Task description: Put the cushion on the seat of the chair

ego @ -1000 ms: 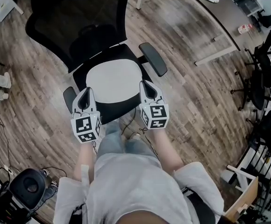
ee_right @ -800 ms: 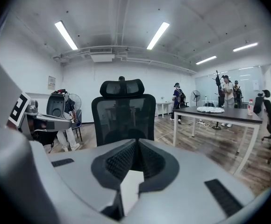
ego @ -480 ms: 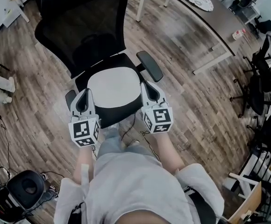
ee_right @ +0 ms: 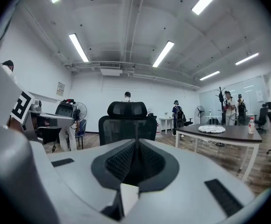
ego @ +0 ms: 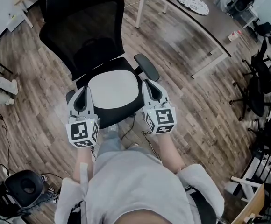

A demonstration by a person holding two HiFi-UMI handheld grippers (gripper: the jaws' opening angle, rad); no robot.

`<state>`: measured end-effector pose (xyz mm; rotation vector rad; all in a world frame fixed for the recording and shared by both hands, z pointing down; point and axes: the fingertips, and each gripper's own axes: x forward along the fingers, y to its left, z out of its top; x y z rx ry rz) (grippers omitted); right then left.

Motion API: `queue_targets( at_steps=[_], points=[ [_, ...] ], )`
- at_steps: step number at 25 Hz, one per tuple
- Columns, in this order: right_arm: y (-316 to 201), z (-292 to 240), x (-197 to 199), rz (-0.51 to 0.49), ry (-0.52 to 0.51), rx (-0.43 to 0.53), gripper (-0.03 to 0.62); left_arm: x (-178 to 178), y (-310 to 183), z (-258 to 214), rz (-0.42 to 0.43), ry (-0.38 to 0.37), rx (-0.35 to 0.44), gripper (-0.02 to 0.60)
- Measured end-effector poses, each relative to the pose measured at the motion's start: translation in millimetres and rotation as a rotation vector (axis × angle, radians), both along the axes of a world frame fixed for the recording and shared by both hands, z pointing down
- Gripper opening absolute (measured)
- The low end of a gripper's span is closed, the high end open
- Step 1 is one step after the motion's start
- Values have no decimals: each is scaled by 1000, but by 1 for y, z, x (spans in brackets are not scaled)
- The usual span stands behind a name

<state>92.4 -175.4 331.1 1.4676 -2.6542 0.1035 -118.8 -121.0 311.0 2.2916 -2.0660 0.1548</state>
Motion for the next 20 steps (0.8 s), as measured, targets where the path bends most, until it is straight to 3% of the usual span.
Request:
queue_targets(
  at_steps=[20],
  points=[
    [51, -60, 45, 3, -54, 126, 23, 34, 54, -57, -29, -25, 116, 12]
  ],
)
